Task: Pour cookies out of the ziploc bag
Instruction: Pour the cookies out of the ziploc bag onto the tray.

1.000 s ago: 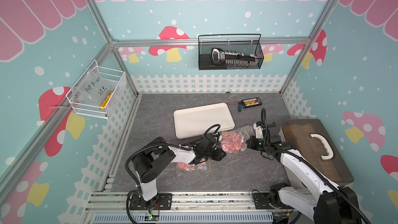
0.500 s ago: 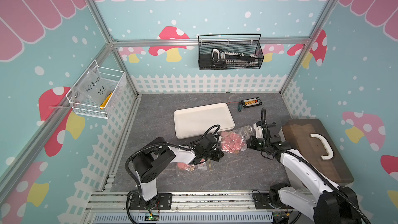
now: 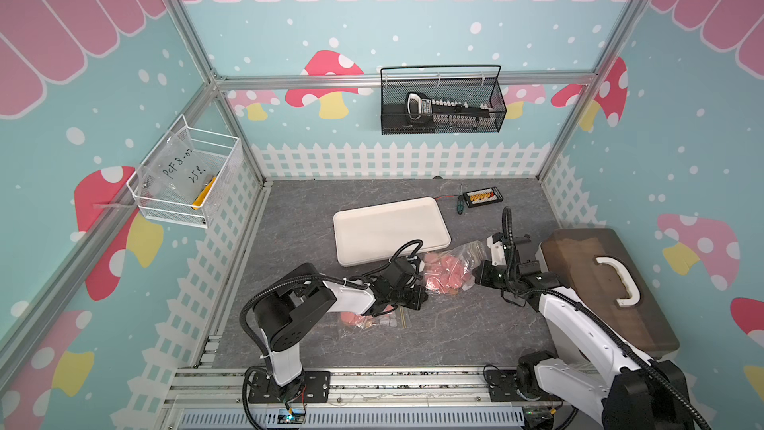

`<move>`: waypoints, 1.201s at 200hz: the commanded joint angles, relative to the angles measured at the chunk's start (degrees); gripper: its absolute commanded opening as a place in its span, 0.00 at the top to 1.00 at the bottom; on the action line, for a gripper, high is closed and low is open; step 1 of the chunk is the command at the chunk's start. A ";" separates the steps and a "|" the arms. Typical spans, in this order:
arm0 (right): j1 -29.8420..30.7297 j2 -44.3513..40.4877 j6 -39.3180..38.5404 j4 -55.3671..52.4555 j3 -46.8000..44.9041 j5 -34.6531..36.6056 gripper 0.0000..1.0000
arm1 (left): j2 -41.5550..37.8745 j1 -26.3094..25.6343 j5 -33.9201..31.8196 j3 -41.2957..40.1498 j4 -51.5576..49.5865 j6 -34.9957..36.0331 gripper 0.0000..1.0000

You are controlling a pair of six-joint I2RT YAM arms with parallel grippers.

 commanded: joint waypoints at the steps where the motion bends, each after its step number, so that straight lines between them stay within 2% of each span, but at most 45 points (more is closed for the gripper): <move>1: -0.16 -1.61 -1.21 -1.18 1.22 -0.08 1.00 | -1.56 -0.32 -0.73 1.10 -3.25 0.11 1.00; 131: -0.17 -7.97 -5.37 -4.01 5.62 -5.29 1.00 | -10.70 0.63 -1.94 4.96 -11.82 1.14 1.00; 240: 0.13 -1.29 -4.97 -2.15 14.44 -10.41 1.00 | -21.09 5.51 -2.96 8.40 -20.47 3.00 1.00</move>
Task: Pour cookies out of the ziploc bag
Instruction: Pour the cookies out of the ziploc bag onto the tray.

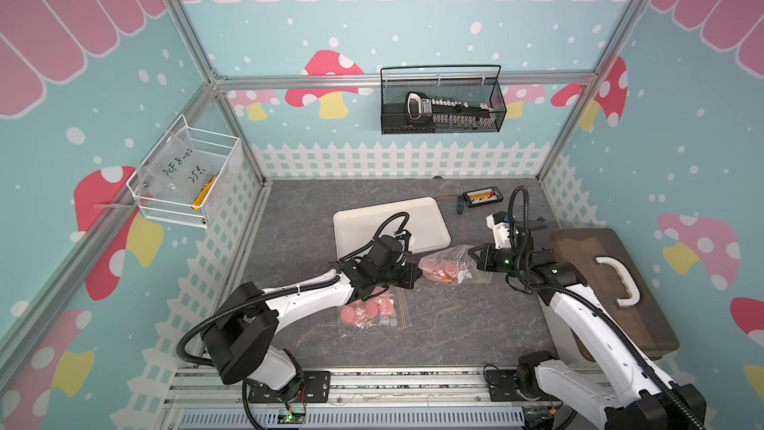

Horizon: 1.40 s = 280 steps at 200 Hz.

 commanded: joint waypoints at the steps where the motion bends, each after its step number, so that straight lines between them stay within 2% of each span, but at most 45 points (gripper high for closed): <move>1: 0.15 1.31 -0.58 1.61 2.82 -1.57 1.00 | -2.90 0.91 -1.36 2.23 -2.97 1.24 1.00; 139: 4.06 17.50 0.57 9.60 16.12 -3.26 1.00 | -8.72 11.09 -1.70 4.47 -7.88 1.68 1.00; 211: 6.41 28.73 0.28 13.10 25.62 -3.85 1.00 | -7.72 16.50 -1.83 7.04 -8.60 3.73 1.00; 255: 7.27 35.64 0.00 15.45 30.47 -5.26 1.00 | -5.88 17.70 -6.07 9.33 -9.25 6.65 1.00; 280: 7.45 39.32 -0.44 15.98 33.59 -5.72 1.00 | -3.82 19.24 -5.37 9.70 -7.38 6.86 1.00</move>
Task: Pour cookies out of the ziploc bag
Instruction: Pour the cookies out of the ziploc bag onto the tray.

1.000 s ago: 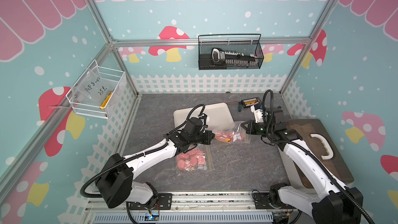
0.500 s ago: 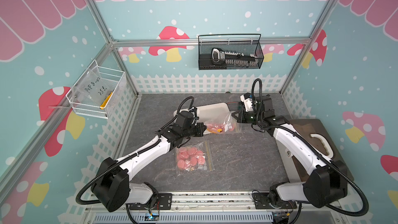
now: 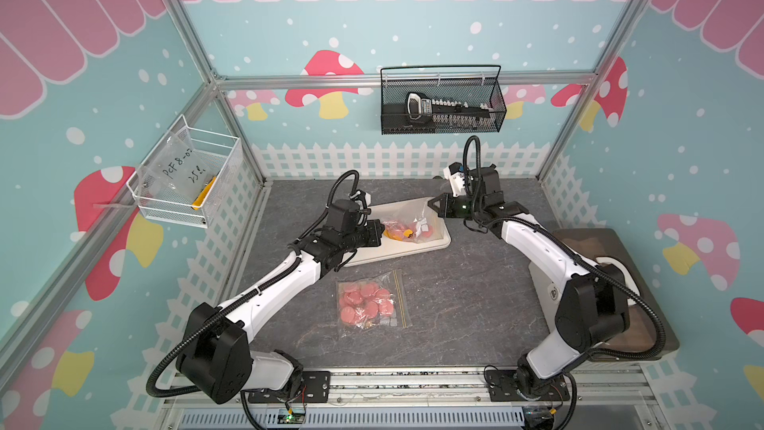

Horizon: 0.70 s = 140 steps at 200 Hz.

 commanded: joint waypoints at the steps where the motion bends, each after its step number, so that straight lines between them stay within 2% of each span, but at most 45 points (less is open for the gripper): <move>1: 0.55 2.69 -0.86 2.60 3.29 -1.06 1.00 | 2.36 1.55 -1.30 1.79 1.48 1.84 1.00; 59: 0.55 11.76 -1.58 3.72 10.73 -2.80 0.99 | 8.36 6.42 -0.25 4.84 5.24 2.13 1.00; 140: 0.56 23.40 -3.19 6.32 19.95 -5.62 1.00 | 13.48 6.55 -3.01 8.15 11.23 4.52 1.00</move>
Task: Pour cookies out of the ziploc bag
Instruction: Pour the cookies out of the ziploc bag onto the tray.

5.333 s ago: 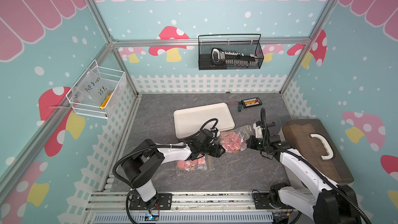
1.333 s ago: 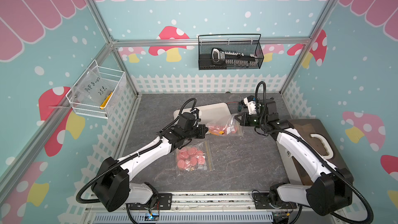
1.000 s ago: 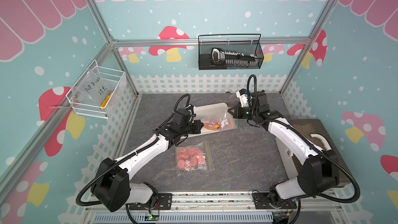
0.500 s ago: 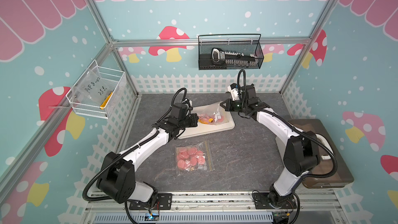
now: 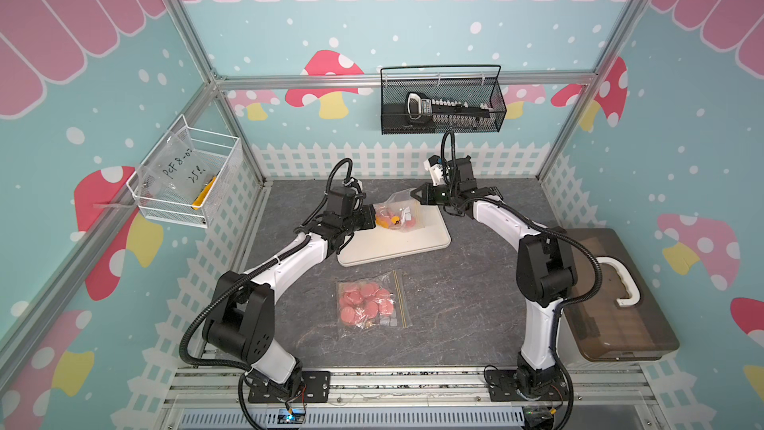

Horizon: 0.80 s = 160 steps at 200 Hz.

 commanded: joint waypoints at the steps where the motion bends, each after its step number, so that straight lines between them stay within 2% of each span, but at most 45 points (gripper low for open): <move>1: 0.27 1.56 -2.28 1.61 2.92 -1.30 1.00 | 1.42 0.10 -1.30 2.25 4.11 2.01 1.00; 67: -0.34 5.51 -4.77 1.83 2.37 0.30 1.00 | 5.67 0.10 -1.83 3.83 6.83 4.46 1.00; 160: -2.82 3.86 -1.79 7.10 -5.99 -1.57 1.00 | 7.10 -1.66 -4.45 7.98 5.63 9.33 1.00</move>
